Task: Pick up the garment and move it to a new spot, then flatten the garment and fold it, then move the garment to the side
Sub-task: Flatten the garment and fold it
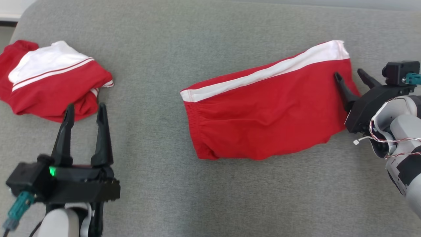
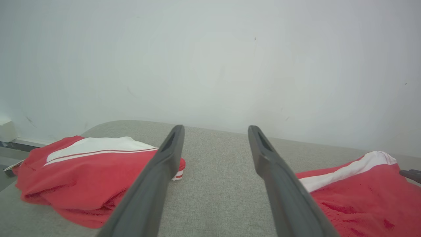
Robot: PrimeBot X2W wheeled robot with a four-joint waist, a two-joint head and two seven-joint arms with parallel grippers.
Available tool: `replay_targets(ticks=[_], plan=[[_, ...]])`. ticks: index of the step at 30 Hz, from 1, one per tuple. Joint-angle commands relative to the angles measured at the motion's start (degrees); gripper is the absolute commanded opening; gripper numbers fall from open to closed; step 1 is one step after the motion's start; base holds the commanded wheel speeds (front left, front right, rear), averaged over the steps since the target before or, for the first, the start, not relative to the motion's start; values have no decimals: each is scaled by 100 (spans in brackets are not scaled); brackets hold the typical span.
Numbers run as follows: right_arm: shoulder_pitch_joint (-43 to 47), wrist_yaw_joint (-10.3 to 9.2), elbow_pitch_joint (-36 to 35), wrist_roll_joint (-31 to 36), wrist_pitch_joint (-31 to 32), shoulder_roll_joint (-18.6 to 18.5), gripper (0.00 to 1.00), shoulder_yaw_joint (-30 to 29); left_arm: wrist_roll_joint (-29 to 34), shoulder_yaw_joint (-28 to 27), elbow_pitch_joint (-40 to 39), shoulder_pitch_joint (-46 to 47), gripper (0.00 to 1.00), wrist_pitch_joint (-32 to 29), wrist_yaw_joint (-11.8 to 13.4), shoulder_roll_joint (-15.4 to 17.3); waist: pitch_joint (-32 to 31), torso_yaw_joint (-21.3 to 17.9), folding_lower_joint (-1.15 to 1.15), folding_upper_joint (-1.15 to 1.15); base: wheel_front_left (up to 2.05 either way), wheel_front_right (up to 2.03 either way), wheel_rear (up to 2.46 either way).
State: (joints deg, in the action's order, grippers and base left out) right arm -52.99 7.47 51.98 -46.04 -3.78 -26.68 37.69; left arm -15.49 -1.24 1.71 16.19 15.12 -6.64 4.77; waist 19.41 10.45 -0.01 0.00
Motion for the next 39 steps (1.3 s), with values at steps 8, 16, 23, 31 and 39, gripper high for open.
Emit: replay_targets(ticks=[8, 16, 23, 31, 39], plan=[[-199, 6, 551, -37, 340, 92, 100, 264, 381, -327, -144, -427, 100, 3, -62, -178, 163, 243, 1, 0, 0, 0, 0], [-74, 13, 722, -301, 786, 264, 0, 535, 345, -335, -118, -553, 100, 3, -72, -189, 77, 298, 1, 0, 0, 0, 0], [248, 5, 498, -753, 565, 141, 0, 647, 433, -302, -16, -767, 100, 3, -81, -189, -358, 57, 1, 0, 0, 0, 0], [1037, 5, 100, -1392, 292, -219, 0, 706, 672, -300, 78, -1220, 100, 3, -76, -140, -1032, -470, 1, 0, 0, 0, 0], [1634, 5, -117, -1700, 181, -859, 0, 747, 710, -273, 81, -1539, 100, 3, -78, -84, -1338, -739, 1, 0, 0, 0, 0]])
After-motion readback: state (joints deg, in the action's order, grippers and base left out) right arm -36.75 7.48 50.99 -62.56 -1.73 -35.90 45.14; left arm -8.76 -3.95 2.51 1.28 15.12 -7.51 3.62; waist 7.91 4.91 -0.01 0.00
